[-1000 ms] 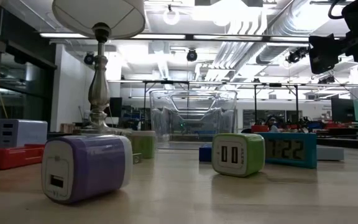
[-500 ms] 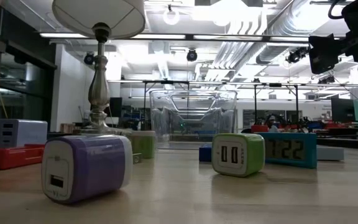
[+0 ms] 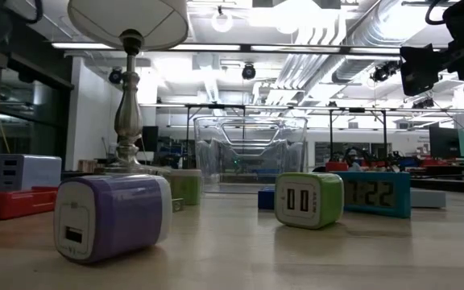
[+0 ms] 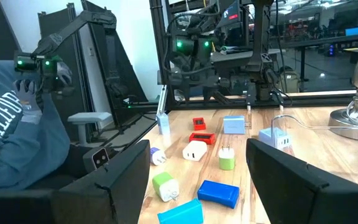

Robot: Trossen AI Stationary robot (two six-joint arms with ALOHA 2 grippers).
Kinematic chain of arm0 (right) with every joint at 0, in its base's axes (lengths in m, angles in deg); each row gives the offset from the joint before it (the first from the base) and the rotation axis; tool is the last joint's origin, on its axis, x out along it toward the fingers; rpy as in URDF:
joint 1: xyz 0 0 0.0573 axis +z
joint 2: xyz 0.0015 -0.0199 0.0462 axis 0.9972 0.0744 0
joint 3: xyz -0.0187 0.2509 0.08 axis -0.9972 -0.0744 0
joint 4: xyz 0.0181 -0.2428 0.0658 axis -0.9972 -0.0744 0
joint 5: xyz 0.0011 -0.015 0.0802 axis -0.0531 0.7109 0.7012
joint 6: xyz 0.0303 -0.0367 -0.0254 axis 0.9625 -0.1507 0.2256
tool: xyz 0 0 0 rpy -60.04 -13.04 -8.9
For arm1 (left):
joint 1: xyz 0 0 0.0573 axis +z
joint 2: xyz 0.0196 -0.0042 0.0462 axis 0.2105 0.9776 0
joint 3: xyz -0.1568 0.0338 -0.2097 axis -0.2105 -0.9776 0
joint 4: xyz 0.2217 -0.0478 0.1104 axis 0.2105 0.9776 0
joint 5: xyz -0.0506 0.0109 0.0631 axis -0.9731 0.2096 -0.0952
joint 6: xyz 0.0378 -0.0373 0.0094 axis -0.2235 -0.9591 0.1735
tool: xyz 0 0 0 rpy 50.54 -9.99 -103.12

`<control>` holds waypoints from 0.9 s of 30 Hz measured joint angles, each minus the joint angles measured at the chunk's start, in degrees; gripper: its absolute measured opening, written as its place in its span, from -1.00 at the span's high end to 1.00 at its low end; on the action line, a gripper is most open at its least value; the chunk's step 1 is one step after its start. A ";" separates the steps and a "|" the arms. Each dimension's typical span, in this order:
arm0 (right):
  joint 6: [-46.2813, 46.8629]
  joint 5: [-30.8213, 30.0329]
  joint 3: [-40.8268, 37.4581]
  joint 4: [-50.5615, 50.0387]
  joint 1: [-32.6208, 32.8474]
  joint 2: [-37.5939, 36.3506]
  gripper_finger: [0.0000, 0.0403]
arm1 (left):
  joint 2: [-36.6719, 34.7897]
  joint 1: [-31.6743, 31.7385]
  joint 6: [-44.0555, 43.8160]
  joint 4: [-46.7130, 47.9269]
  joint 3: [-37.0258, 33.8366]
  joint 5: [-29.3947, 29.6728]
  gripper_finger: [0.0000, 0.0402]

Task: Pick & Place Office items
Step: Put the left red digital clock into the green bin

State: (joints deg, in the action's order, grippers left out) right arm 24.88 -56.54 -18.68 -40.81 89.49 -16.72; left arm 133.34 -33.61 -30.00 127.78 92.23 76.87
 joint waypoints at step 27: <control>0.00 0.00 -0.01 0.00 -0.01 0.01 -0.25 | 8.85 -2.53 4.89 -2.73 -0.04 5.44 -0.21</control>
State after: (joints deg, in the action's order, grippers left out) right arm 24.88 -56.54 -18.69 -40.81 89.48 -16.71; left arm 142.19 -36.14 -25.11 125.05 92.19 82.31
